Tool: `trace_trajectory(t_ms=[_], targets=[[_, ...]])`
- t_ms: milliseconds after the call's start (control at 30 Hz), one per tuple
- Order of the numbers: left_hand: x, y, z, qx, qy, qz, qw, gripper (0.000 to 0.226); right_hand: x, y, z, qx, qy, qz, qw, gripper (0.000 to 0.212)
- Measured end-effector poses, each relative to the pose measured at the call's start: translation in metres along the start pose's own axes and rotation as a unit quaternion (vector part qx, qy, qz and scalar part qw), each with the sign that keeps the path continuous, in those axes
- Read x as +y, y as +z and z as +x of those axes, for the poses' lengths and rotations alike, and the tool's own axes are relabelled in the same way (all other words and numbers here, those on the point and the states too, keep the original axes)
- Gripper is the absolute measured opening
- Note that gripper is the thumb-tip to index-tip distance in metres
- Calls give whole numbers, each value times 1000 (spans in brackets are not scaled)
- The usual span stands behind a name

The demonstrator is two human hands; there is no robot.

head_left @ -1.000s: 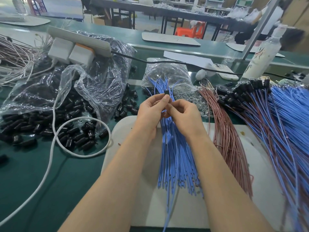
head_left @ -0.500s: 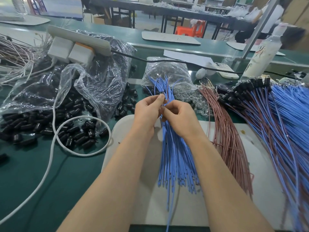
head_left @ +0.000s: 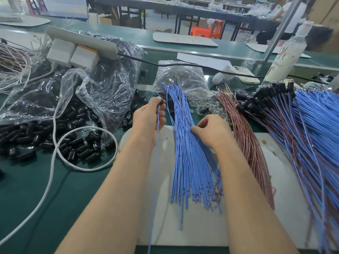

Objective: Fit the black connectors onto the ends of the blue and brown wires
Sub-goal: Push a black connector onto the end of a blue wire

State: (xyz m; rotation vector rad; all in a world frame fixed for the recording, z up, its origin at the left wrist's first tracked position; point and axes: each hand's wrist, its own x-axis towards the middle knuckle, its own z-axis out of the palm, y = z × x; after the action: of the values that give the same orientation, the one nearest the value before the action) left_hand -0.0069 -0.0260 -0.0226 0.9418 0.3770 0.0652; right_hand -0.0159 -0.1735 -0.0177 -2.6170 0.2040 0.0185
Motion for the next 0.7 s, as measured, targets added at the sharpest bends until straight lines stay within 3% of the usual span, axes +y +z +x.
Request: trace_trajectory(t_ms=[267,367,433,533,600,700], targets=[[-3,1,0,-11,-13,15,1000,18,-1,0,3,9,1,-15,1000,17],[-4,0,1,-16,-12,24,1000,16,1,0,3,35,-4,34,999,12],[-4,0,2,-25,-12,34,999,14,2,-1,2,93,-33,93,991,10],[-5,0,0,-72,-5,64,995,11,-2,-6,-2,192,-111,241,945,6],[-5,1,-3,-138,-1,85,987,10,-7,-10,-6,196,-135,386,891,8],[-6,4,-10,-239,-10,130,962,9,-9,-15,-7,176,-102,566,799,9]])
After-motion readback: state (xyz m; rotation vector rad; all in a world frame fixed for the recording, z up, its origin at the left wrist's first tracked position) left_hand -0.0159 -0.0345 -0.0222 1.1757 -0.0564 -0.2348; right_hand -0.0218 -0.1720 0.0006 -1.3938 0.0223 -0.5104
